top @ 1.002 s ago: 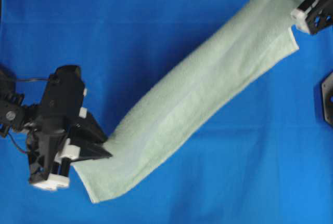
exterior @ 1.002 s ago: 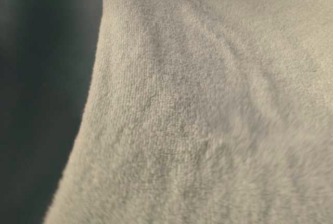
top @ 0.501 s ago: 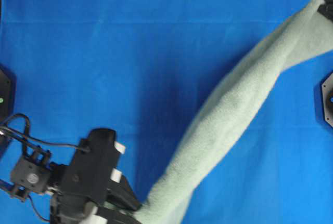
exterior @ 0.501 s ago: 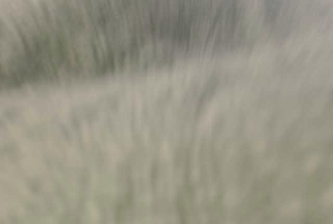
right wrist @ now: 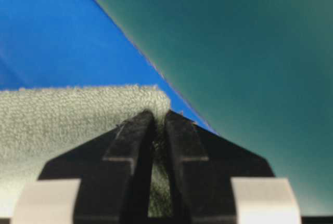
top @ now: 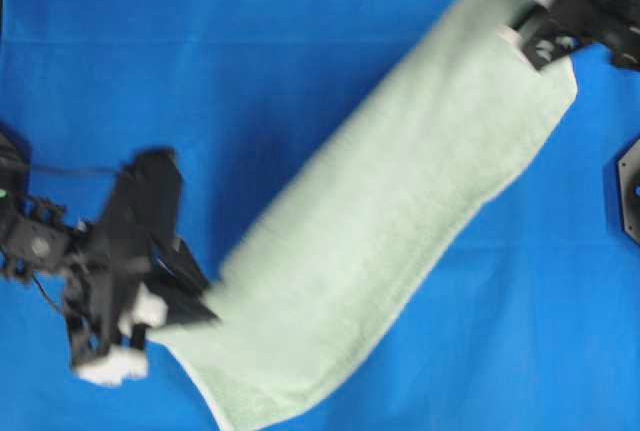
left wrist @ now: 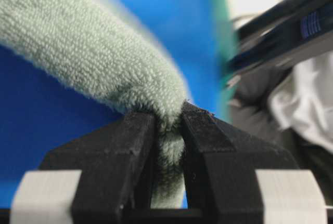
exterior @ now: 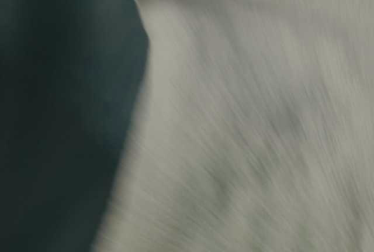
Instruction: Fold a bath towel.
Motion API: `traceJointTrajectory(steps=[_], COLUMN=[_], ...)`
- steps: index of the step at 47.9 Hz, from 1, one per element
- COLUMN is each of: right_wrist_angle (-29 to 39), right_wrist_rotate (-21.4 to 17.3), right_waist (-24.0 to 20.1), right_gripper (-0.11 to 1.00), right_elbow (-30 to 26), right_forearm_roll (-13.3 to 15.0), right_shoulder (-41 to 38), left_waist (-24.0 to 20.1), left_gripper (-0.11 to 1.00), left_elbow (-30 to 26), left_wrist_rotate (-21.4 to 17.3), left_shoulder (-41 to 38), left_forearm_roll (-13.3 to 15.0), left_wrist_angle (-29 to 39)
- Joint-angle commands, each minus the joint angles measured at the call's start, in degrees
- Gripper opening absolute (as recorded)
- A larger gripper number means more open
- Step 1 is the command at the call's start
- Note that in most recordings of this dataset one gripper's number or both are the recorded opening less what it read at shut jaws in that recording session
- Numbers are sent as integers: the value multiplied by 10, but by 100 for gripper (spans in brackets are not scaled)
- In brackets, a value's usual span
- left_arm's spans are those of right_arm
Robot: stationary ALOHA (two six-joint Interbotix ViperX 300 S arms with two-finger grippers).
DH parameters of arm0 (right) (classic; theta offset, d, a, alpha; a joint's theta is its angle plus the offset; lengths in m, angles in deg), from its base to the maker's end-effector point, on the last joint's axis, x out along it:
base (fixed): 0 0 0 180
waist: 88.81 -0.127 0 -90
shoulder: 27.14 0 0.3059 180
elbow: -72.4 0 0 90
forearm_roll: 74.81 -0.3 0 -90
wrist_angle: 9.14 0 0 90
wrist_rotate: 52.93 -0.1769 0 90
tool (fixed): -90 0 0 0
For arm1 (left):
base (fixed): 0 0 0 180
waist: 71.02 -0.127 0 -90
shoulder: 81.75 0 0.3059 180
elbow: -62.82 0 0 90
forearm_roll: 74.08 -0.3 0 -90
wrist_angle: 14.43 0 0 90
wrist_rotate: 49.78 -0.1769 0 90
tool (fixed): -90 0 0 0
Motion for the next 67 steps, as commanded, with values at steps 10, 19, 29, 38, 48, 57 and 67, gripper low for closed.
traceJointTrajectory(steps=[10, 19, 29, 38, 48, 57, 67], right_wrist_angle=[-223, -290, -309, -316, -278, -244, -244], right_wrist_rotate=[4, 4, 4, 3, 3, -9, -7], right_waist=[126, 153, 159, 165, 163, 164, 178], right_gripper=[9, 9, 9, 11, 65, 66, 66], right_elbow=[-52, -74, -90, -98, -86, -15, 79], right_forearm_roll=[9, 20, 39, 40, 42, 19, -81], right_shoulder=[-163, -234, -272, -283, -252, -156, -98], left_waist=[-66, -116, -149, -154, -151, -150, -149], left_gripper=[11, 11, 11, 35, 83, 77, 77], left_elbow=[153, 209, 236, 240, 239, 254, 265], left_wrist_rotate=[68, 71, 62, 54, 39, 30, -3], left_shoulder=[65, 53, 41, 50, 97, 188, 233], left_forearm_roll=[1, 1, -2, -3, -3, -4, -13], left_wrist_angle=[-6, -11, -12, -10, 17, 65, 27])
